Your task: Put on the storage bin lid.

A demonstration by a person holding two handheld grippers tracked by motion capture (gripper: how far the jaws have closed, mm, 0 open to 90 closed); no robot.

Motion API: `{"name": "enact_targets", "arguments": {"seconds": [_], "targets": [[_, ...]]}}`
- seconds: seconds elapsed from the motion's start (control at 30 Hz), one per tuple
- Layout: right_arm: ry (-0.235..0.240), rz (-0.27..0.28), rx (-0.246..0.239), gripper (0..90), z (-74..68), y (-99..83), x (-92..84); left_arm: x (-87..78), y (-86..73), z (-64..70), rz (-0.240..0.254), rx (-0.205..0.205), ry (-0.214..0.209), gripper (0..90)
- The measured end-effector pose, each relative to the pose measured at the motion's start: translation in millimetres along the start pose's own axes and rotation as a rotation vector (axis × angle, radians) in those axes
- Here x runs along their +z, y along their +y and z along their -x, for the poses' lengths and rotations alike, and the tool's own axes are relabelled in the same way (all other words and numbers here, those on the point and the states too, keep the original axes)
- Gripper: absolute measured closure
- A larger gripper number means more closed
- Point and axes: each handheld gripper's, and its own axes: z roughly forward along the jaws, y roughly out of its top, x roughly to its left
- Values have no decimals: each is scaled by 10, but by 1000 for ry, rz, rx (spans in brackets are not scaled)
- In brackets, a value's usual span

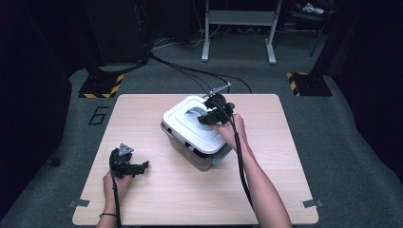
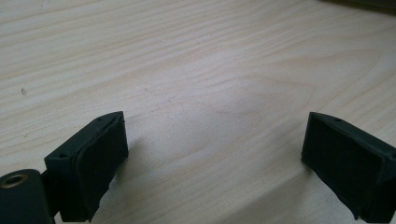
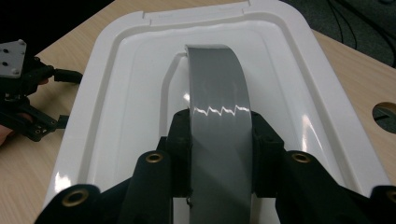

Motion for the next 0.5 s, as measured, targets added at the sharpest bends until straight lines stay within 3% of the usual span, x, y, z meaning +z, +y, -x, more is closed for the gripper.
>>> {"name": "enact_targets", "arguments": {"seconds": [0.3, 0.5], "targets": [[-12, -70, 12, 662, -69, 9, 198, 2, 0, 2, 2, -4, 0, 67], [-9, -68, 14, 661, -95, 17, 289, 3, 0, 3, 3, -4, -2, 67]]}}
